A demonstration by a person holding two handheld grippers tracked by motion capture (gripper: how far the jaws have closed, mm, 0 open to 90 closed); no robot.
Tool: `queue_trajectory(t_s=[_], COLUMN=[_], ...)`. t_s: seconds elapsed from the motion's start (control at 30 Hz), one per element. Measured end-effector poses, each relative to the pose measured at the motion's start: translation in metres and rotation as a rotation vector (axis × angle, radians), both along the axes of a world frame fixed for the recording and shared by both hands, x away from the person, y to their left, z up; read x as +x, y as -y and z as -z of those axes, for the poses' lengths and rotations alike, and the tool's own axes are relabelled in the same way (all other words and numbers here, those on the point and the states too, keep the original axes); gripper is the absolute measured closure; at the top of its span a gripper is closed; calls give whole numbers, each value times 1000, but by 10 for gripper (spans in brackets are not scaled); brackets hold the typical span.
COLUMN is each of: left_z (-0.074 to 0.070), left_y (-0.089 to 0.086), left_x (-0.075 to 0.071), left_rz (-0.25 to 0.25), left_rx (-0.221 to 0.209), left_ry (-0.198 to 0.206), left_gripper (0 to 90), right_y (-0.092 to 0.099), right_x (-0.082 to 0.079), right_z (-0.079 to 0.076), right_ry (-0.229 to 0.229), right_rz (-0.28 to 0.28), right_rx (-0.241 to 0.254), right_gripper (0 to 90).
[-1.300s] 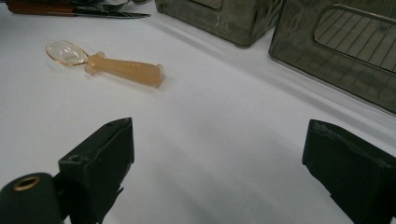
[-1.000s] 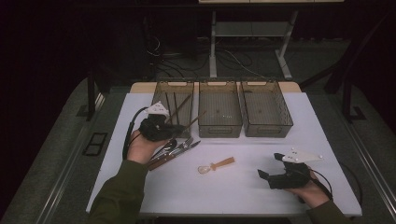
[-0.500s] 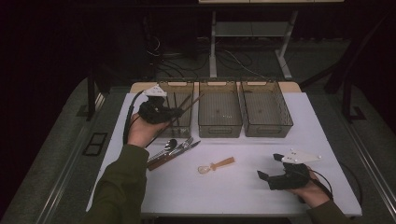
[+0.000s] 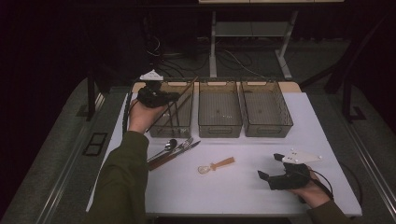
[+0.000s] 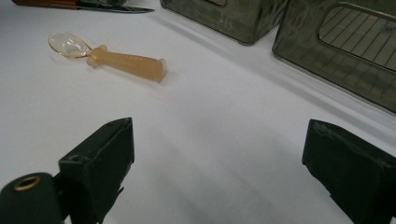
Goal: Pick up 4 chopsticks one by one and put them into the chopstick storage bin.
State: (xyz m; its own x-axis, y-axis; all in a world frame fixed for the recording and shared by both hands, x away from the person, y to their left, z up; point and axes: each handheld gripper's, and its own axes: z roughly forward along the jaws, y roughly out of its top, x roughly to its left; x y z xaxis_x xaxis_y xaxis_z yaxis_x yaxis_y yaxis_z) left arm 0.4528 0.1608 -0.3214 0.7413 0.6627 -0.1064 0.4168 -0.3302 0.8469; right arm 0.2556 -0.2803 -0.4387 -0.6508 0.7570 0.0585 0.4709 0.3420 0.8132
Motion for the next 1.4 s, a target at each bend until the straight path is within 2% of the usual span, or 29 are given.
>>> queue_trajectory(t_s=[0.07, 0.2, 0.27, 0.4, 0.57, 0.67, 0.83, 0.93, 1.03, 1.1, 1.17, 1.37, 1.4], left_z=[1, 3, 4, 12, 23, 27, 33, 40, 50, 52, 55, 58, 59], left_y=[1, 3, 4, 0, -5, -9, -14, -14, -15, -12, -9, -6, -5], left_x=[7, 19, 25, 34, 41, 44, 46, 46, 46, 46, 47, 47, 48], left_rz=[-8, -25, -37, -66, -89, -107, -126, -144, -157, -161, -157, -174, -181], left_rx=[-19, -1, 22, -1, 12, 14, -22, -12, -33, -21, 13, 25, 26], left_ry=[0, 2, 2, -3, -1, 11, 21, 9, -12, -24, -29, -44, -44], left_gripper=[851, 851, 850, 850, 850, 850, 850, 850, 849, 849, 848, 836, 811], right_y=[0, 1, 1, 1, 3, 2, 2, 2, 2, 2, 2, 2, 2], right_x=[0, 0, -1, -1, -1, 0, 0, 0, 0, 0, -1, -1, -1], right_z=[0, 0, -1, -1, -1, -1, 0, 0, 0, 0, 0, 0, 0], right_ry=[0, -1, 4, 4, 3, -2, -5, -6, -6, -6, -4, -4, -4], right_rz=[0, -2, -2, -7, -9, -7, -8, -6, -6, -7, -9, -11, -11], right_rx=[2, 4, 9, 10, 11, 11, 9, 9, 8, 8, 9, 9, 9], right_gripper=[94, 94, 93, 93, 94, 94, 94, 93, 94, 93, 94, 94, 94])
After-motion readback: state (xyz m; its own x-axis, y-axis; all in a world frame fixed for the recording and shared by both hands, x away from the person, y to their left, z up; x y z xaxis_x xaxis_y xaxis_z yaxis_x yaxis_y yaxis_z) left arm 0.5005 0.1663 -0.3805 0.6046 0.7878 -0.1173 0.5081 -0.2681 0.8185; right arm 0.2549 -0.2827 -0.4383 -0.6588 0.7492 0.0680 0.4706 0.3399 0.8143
